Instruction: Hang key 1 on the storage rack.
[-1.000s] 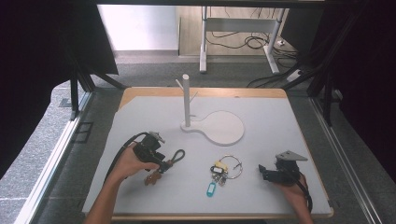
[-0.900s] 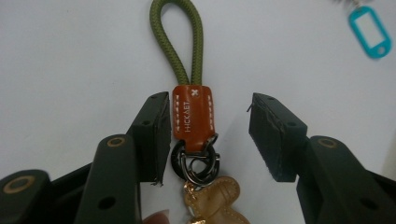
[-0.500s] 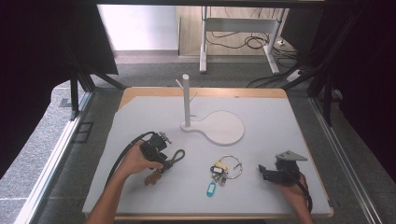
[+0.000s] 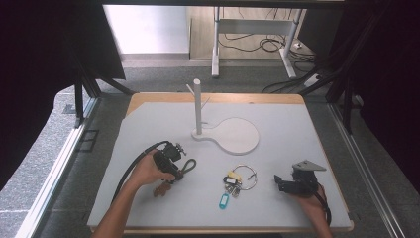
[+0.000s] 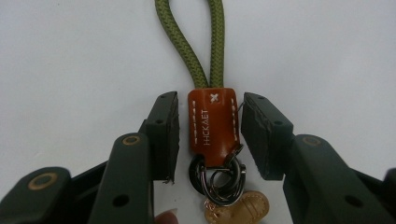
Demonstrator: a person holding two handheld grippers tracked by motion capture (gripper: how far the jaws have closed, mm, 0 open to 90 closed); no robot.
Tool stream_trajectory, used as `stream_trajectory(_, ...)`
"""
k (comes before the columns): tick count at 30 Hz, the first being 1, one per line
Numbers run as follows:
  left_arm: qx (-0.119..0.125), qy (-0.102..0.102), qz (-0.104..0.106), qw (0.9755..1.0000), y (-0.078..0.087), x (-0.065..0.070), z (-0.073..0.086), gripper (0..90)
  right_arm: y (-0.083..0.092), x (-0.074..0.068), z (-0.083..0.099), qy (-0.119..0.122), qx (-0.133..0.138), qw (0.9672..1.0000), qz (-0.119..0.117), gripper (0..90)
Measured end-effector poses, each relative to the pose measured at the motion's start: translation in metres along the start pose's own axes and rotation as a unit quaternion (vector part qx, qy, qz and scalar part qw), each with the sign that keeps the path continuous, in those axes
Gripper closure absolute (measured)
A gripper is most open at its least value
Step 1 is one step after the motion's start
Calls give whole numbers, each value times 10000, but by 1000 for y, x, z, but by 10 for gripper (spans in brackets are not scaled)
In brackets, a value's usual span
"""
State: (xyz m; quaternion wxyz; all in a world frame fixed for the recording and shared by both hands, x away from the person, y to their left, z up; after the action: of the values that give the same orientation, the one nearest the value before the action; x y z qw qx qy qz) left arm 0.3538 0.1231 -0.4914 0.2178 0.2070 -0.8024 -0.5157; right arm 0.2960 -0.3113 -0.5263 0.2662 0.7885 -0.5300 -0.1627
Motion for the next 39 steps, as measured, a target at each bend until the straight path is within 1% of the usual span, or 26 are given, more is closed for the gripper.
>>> stream_trajectory(6,-40,-7,-16,10000,-1,-1,-1,588,0,0,0,-3,-1,10000,-2,168)
stream_trajectory(12,-125,-74,-82,9999,-2,1,-3,593,0,0,0,-5,-2,10000,-3,168)
stream_trajectory(16,-292,-200,-223,9991,-3,5,-7,596,0,0,0,-3,-1,10000,-2,167)
stream_trajectory(26,-336,-193,-339,9987,-4,7,-9,640,0,0,0,-5,-3,10000,-3,167)
stream_trajectory(28,-334,-175,-352,9987,-4,6,-9,653,0,0,0,-5,-3,10000,-3,168)
stream_trajectory(34,-218,-74,-302,9993,-3,4,-6,666,0,0,0,-6,-3,10000,-2,167)
stream_trajectory(36,-142,-17,-254,9996,-2,3,-5,668,0,0,0,-14,-7,10000,-5,167)
stream_trajectory(38,-118,-9,-231,9997,-1,2,-4,669,0,0,0,-15,-6,10000,-7,167)
stream_trajectory(39,-56,19,-175,9998,0,1,-2,669,0,0,0,-15,-6,10000,-7,167)
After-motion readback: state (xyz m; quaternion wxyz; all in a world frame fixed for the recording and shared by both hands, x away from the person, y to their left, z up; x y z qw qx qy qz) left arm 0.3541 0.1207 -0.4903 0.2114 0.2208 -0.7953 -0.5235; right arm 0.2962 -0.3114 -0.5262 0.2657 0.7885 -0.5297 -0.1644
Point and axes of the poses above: each handheld gripper's, and its own axes: y roughly backward along the jaws, z roughly out of its underside, x roughly to its right, the point moved 1 cm from there along -y, roughly forward along the jaws, and after that the axes turned 7 degrees about x, right-handed, at the moved point
